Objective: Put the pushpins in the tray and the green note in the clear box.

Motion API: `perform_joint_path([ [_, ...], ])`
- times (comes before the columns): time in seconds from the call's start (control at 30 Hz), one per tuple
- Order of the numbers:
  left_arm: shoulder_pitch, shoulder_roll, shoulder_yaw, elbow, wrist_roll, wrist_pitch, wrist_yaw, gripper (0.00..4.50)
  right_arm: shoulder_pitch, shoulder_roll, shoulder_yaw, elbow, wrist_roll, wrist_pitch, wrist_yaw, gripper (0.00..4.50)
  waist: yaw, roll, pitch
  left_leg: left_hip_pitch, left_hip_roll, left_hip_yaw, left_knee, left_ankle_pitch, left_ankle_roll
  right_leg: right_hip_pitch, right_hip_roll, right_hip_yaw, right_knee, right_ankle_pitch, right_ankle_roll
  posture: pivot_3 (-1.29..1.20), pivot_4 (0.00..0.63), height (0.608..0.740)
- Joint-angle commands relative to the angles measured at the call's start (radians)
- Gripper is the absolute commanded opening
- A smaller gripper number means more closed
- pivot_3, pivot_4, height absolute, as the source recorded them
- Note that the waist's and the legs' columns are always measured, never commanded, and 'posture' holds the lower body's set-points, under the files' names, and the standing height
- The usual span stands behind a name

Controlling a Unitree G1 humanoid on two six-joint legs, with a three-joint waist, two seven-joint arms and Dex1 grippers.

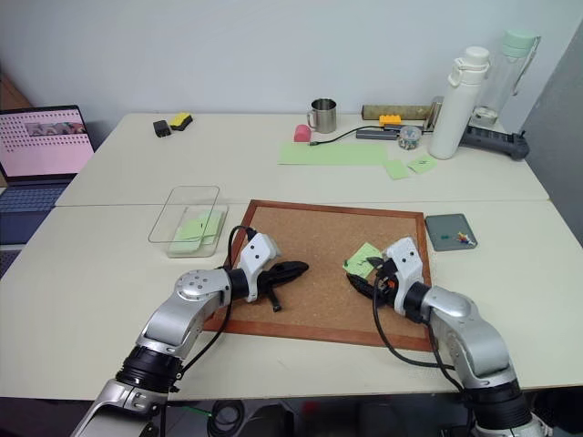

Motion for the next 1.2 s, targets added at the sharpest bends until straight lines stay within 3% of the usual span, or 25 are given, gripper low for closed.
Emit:
perform_joint_path([
  [0.03,0.023,0.019,-0.015,0.034,0.031,0.031,0.003,0.0,-0.005,0.006,0.007,0.006,-0.013,-0.031,0.008,3.22,0.0,0.0,0.0,0.0,0.0,0.0,0.0,0.0,0.0,0.0,0.0,0.0,0.0,0.0,0.0,0.0,0.15,0.74],
  [0.57,0.027,0.015,-0.008,0.025,0.027,0.038,0.015,0.0,-0.006,0.01,0.008,0.016,-0.019,-0.038,0.008,0.05,0.0,0.0,0.0,0.0,0.0,0.0,0.0,0.0,0.0,0.0,0.0,0.0,0.0,0.0,0.0,0.0,0.15,0.74],
  [1.2,0.024,0.012,-0.017,0.028,0.031,0.044,0.011,0.0,-0.045,0.023,-0.107,-0.153,0.104,0.016,-0.017,0.05,0.0,0.0,0.0,0.0,0.0,0.0,0.0,0.0,0.0,0.0,0.0,0.0,0.0,0.0,0.0,0.0,0.15,0.74],
])
